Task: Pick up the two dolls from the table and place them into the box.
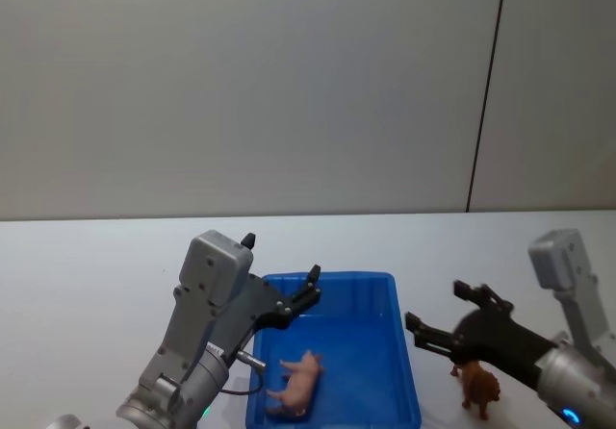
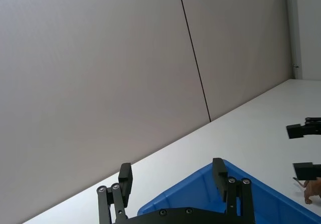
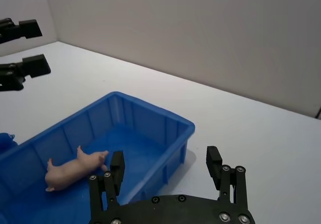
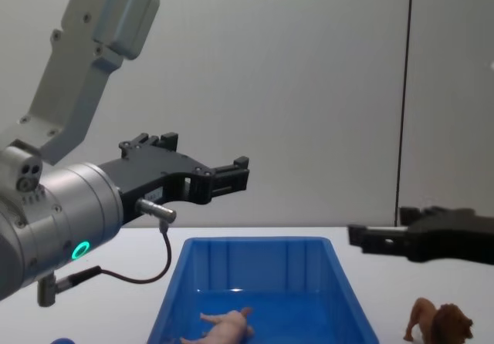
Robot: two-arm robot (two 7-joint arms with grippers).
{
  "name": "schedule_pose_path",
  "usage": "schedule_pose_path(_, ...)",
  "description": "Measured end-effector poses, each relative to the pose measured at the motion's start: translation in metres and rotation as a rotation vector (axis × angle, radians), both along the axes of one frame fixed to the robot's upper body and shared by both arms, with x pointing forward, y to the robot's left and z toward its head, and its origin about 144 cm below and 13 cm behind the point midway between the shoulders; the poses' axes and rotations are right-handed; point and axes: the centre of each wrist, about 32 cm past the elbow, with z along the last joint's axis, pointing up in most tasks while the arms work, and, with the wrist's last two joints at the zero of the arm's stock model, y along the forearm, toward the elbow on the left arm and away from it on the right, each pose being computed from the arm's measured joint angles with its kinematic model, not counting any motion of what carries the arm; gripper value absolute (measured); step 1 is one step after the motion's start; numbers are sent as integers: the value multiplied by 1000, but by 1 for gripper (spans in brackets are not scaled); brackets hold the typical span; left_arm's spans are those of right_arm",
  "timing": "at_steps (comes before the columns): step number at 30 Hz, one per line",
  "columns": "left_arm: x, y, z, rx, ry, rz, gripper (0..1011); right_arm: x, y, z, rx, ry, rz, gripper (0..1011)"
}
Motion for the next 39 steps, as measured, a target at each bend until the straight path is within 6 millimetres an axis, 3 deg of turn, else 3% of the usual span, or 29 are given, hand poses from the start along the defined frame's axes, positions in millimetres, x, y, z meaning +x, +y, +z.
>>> schedule_pose_path(13, 0, 0, 0, 0, 0, 0, 1003, -24, -19, -17, -24, 73, -64, 1001)
schedule_pose_path(27, 0, 0, 0, 0, 0, 0, 1003, -29, -27, -38, -60, 160, -103, 996)
schedule_pose_path(32, 0, 0, 0, 0, 0, 0, 1003, -29, -28, -44, -66, 183, -110, 902)
schedule_pose_path(39, 0, 0, 0, 0, 0, 0, 1003, -26, -29, -46, -65, 198, -114, 686)
